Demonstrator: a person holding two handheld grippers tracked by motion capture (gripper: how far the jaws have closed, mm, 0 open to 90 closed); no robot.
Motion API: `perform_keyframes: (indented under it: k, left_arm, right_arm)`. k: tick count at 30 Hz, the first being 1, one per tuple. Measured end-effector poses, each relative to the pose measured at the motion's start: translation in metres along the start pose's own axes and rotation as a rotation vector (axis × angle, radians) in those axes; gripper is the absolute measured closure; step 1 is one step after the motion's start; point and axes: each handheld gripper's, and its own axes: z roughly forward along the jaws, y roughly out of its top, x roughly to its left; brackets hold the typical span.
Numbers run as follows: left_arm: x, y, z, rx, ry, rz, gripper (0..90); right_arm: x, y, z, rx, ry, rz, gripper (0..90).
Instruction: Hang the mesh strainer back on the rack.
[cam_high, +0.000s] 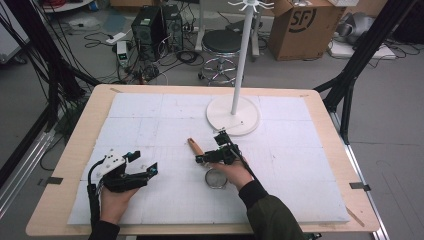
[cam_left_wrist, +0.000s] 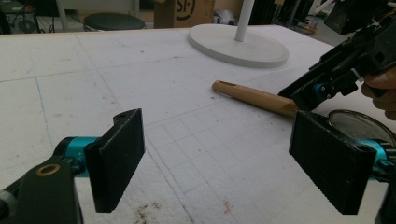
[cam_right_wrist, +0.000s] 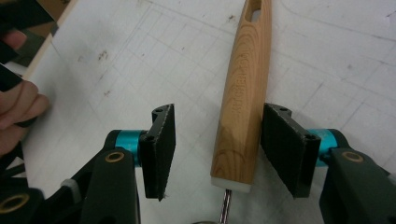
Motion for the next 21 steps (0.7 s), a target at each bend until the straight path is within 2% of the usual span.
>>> perform_keyframes:
  k: [8, 12, 15, 21]
  left_arm:
    - [-0.001, 0.000, 0.000, 0.005, 0.000, 0.003, 18.9]
    - [-0.001, 0.000, 0.001, 0.006, 0.001, 0.003, 18.9]
    - [-0.002, 0.000, 0.001, 0.005, -0.003, 0.001, 18.9]
    - [-0.003, 0.000, 0.001, 0.004, -0.003, 0.001, 18.9]
  right_arm:
    - [0.005, -0.002, 0.003, 0.009, -0.051, -0.023, 48.1]
    - [0.011, -0.002, 0.005, 0.015, -0.105, -0.076, 50.2]
    - [0.014, -0.003, 0.006, 0.019, -0.121, -0.081, 50.8]
    - [0.015, -0.003, 0.007, 0.019, -0.163, -0.110, 58.0]
